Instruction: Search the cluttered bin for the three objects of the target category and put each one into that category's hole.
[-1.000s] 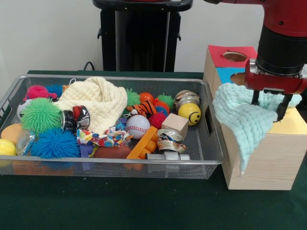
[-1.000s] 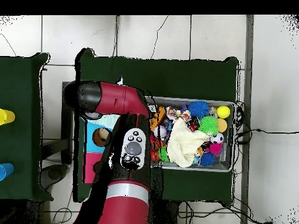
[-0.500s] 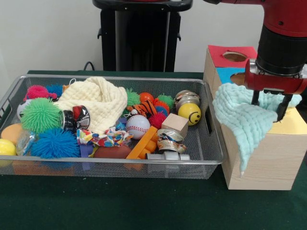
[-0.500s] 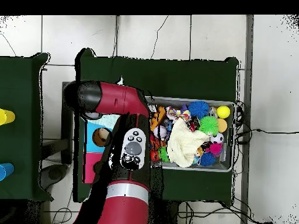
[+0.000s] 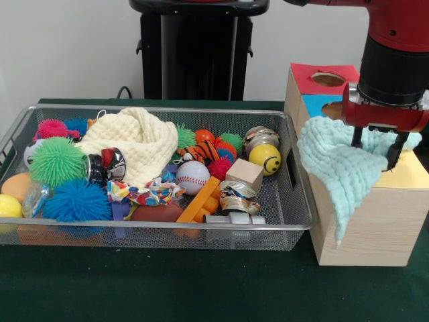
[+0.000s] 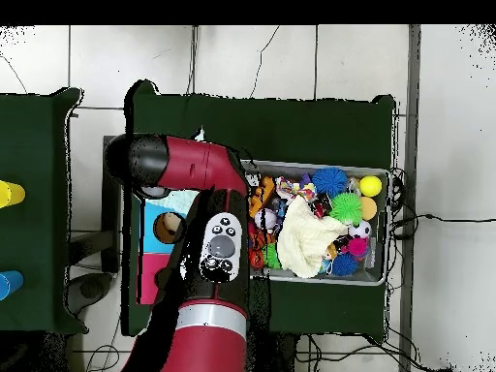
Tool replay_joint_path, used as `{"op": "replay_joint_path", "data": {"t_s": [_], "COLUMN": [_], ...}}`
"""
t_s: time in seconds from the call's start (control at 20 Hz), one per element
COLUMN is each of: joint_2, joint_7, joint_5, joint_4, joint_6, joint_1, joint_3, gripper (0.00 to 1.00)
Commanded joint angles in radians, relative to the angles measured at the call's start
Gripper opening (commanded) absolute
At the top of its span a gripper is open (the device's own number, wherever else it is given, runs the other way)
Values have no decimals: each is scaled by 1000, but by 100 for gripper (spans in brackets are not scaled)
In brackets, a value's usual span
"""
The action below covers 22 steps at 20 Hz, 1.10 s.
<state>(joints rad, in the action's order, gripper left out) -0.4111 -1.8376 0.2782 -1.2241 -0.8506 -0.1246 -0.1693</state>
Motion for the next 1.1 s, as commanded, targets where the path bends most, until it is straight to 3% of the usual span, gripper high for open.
{"op": "replay_joint_path", "data": {"t_s": [0.05,0.75,0.8,0.95,1.1], "joint_2": [-126,-136,-136,-132,-127], "joint_7": [-174,-192,-175,-223,-212], "joint_5": [15,8,-12,6,3], "joint_4": [-71,-118,-114,-121,-114], "joint_6": [-24,48,89,69,73], "joint_1": [3,-22,-28,-37,-38], "joint_3": [31,19,11,-1,1], "gripper": [100,100,0,0,0]}}
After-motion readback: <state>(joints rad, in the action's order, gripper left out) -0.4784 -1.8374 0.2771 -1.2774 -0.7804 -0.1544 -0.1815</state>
